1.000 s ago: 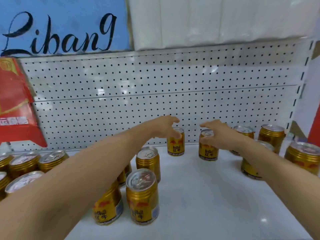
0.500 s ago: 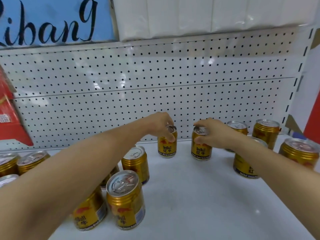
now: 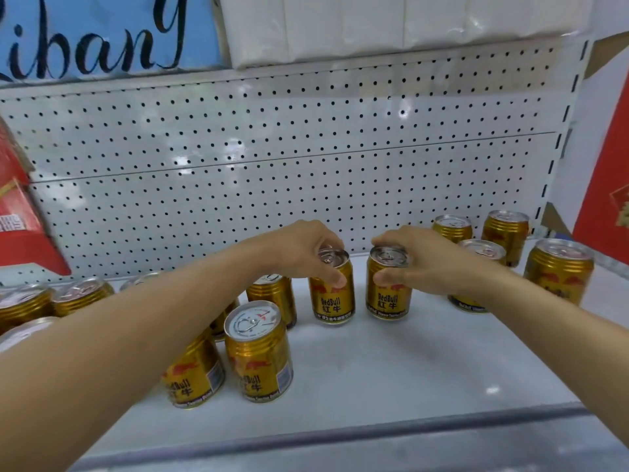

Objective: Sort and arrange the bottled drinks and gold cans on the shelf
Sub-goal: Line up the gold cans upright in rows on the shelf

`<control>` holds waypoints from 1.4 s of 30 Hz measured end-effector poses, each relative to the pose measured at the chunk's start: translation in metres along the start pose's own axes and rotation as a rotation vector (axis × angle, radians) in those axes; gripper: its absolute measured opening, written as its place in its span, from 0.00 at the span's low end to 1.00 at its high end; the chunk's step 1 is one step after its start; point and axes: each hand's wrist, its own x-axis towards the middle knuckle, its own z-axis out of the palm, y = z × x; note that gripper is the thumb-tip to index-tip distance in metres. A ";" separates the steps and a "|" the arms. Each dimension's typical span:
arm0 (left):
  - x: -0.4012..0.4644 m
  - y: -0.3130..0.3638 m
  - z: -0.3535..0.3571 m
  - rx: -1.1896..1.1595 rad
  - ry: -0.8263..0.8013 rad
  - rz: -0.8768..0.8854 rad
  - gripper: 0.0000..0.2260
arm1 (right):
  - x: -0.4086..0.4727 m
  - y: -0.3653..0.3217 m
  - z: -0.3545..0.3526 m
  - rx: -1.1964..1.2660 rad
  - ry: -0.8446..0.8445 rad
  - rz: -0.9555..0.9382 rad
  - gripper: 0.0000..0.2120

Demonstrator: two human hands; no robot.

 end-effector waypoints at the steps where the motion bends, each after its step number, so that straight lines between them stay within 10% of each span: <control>1: -0.002 -0.001 0.001 0.009 -0.005 -0.001 0.27 | -0.001 0.000 0.001 0.001 -0.008 -0.001 0.30; 21: -0.006 0.007 0.015 0.175 0.003 -0.066 0.29 | -0.012 -0.009 0.011 -0.082 -0.076 -0.022 0.30; 33: 0.018 0.117 0.030 0.161 0.145 0.188 0.34 | -0.079 0.074 -0.046 -0.041 0.446 0.004 0.19; 42: 0.082 0.163 0.070 -0.093 0.023 0.120 0.29 | -0.103 0.146 -0.076 0.156 0.264 0.221 0.26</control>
